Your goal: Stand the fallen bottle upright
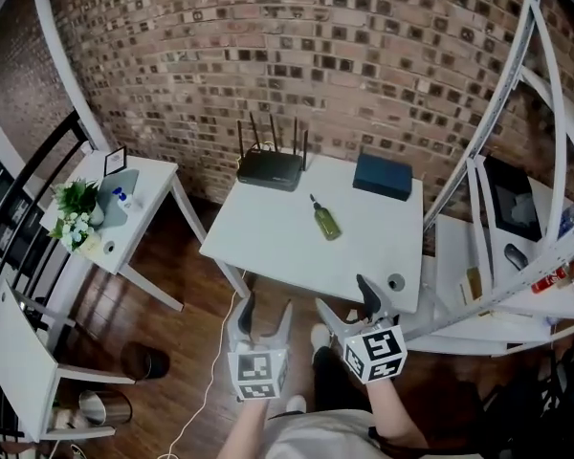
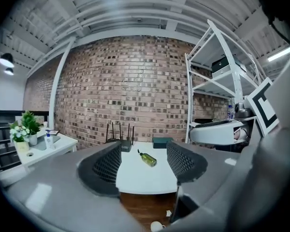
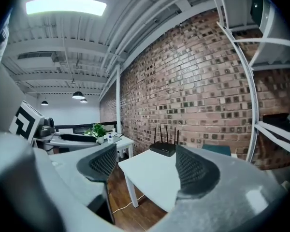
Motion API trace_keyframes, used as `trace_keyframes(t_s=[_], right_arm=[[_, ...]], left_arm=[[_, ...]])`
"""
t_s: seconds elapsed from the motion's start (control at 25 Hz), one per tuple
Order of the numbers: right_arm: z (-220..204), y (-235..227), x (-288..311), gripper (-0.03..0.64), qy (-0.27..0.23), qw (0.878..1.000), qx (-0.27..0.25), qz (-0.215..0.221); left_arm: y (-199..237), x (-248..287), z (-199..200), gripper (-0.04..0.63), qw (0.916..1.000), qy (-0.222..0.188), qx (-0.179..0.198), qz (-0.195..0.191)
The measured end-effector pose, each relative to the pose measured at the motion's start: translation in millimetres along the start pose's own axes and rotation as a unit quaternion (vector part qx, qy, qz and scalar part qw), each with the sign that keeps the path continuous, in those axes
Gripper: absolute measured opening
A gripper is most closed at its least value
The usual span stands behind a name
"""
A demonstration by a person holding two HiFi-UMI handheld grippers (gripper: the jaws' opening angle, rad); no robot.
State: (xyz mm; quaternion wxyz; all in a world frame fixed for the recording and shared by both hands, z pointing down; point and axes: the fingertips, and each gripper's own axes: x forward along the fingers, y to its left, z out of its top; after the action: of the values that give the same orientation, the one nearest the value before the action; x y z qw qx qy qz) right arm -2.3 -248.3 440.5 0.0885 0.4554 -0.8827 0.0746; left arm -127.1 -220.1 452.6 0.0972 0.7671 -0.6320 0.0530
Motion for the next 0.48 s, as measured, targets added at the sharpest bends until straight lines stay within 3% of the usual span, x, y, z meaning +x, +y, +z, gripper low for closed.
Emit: trace_keyframes(t_s=[0.24,0.48], right_arm=[[37,-70,113,0.357,-0.027,0.999,0.013,0.036],[79,-120,187,0.342,-0.052,0.996,-0.015,0.067]], left_arm=[[15,113,28,0.313,0.9999,-0.003,0.009,0.007],[41,206,63,0.304,0.9989,-0.026,0.018,0.033]])
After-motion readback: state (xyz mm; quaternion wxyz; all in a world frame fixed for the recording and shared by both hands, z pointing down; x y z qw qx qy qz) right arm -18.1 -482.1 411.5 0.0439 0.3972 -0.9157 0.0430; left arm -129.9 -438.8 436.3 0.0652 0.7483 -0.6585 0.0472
